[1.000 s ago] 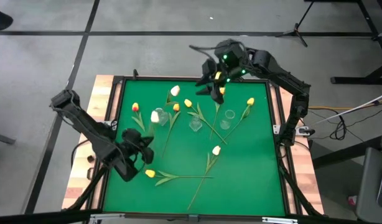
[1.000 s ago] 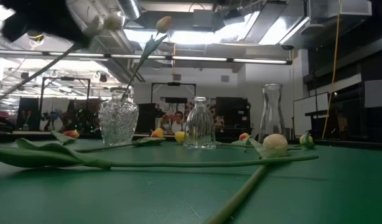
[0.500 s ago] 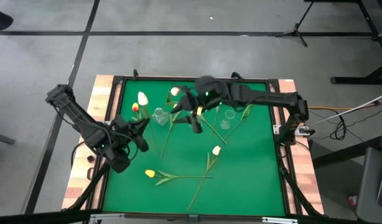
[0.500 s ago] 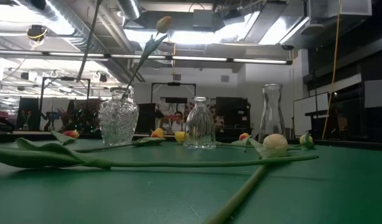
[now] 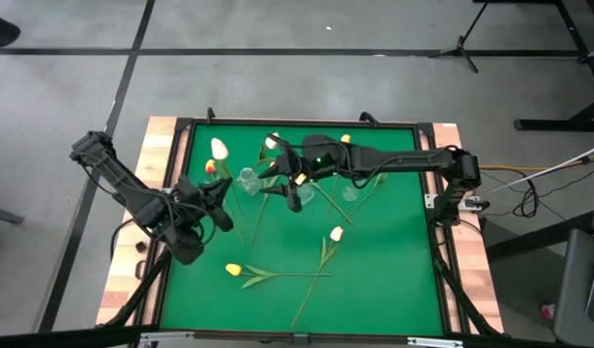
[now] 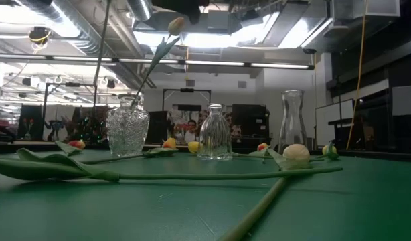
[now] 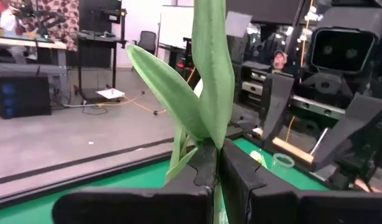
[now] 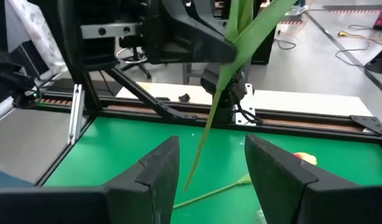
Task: Sort flowers into vase by color
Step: Put the left light yellow flower into the left transparent vase
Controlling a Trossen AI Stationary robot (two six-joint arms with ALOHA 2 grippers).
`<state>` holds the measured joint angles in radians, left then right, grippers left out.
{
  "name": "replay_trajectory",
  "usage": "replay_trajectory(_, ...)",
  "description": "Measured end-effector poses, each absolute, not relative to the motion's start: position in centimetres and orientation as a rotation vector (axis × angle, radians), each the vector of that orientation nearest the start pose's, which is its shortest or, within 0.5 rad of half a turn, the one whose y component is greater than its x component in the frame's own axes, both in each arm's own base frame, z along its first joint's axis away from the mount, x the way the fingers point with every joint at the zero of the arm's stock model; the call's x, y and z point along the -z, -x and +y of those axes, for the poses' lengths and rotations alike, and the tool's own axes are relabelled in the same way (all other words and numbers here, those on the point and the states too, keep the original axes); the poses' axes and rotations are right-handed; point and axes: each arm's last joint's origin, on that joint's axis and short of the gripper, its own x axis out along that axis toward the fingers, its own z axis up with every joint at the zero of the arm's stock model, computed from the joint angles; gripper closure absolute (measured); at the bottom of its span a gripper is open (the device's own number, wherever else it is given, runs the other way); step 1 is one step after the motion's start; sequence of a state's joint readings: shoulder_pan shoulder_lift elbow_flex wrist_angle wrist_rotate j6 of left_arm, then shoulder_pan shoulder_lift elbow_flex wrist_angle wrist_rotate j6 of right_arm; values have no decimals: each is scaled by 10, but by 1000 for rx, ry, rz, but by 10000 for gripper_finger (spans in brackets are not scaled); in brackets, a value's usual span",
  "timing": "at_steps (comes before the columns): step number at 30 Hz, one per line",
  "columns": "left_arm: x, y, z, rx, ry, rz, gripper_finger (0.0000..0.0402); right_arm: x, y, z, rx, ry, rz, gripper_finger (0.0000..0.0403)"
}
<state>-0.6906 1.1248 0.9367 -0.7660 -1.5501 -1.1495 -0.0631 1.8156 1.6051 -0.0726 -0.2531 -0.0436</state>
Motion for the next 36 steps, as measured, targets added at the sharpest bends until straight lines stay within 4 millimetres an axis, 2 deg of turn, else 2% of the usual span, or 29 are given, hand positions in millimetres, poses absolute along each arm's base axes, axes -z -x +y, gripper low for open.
replay_trajectory(4, -304, -181, -107, -818, 128, 40, 395, -332, -431, -18, -195, -30, 252, 219)
replay_trajectory(8, -317, -198, -112, -626, 55, 162, 395, -328, -434, -15, -201, -34, 254, 219)
replay_trajectory(10, -324, -204, -114, -523, 32, 167, 395, -326, -434, -14, -204, -35, 261, 219)
replay_trajectory(13, -335, -210, -113, -492, -17, 124, 395, -326, -435, -8, -224, -35, 266, 219)
replay_trajectory(17, -347, -209, -105, -470, -87, 95, 395, -326, -435, 1, -248, -30, 267, 219)
replay_trajectory(25, -363, -199, -83, -312, -50, 61, 395, -325, -435, 2, -251, -32, 269, 219)
replay_trajectory(36, -351, -212, -68, -295, -76, 151, 395, -333, -437, 2, -231, -24, 190, 219)
